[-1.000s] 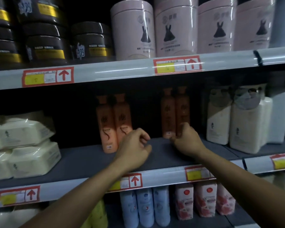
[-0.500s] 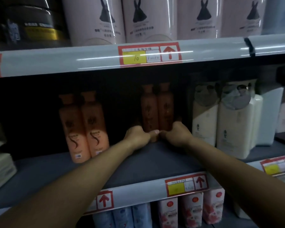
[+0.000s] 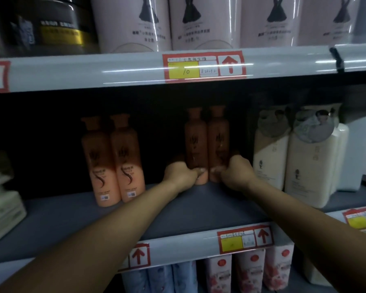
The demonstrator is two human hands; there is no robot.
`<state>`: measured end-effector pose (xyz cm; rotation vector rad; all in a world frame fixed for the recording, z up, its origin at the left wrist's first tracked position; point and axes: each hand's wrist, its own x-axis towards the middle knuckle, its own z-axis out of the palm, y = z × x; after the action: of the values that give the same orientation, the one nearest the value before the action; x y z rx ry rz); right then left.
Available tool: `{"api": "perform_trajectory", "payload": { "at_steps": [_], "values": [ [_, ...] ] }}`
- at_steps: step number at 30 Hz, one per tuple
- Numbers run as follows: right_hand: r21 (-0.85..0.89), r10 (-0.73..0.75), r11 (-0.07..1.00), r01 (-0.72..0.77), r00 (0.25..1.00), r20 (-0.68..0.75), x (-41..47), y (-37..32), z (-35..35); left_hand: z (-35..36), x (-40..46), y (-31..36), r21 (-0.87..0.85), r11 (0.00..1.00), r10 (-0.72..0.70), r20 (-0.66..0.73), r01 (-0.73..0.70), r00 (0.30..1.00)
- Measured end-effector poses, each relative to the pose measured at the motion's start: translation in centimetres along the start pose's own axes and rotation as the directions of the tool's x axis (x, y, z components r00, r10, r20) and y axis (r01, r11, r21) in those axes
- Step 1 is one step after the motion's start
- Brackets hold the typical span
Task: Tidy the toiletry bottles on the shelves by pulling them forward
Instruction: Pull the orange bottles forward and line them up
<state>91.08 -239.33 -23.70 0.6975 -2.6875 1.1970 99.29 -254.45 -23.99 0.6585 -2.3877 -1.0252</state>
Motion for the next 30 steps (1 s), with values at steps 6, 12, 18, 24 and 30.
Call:
{"api": "perform_trajectory", "payload": {
  "at_steps": [6,12,18,24,30],
  "values": [
    [0.007,-0.026,1.0,0.026,0.999,0.026,-2.4,-0.4,-0.9,-1.3,-2.7,-0.1,0.093,0.995,0.04,-0.104,-0.03,0.994],
    [0.038,-0.109,0.994,0.107,0.993,0.055,-6.2,-1.2,-1.3,-3.1,-6.1,-1.3,0.102,0.992,0.091,-0.129,-0.078,0.988],
    [0.047,-0.173,0.984,0.17,0.983,0.07,-9.6,-3.2,-0.8,-6.1,-9.2,-3.1,0.075,0.993,0.102,-0.136,-0.093,0.985],
    [0.067,-0.224,0.973,0.219,0.971,0.088,-12.2,-5.8,1.0,-9.6,-11.8,-5.5,0.038,0.995,0.096,-0.172,-0.091,0.98],
    [0.088,-0.275,0.96,0.267,0.957,0.097,-13.9,-8.6,3.8,-13.2,-13.7,-8.2,-0.004,0.997,0.071,-0.192,-0.073,0.979]
  ]
}}
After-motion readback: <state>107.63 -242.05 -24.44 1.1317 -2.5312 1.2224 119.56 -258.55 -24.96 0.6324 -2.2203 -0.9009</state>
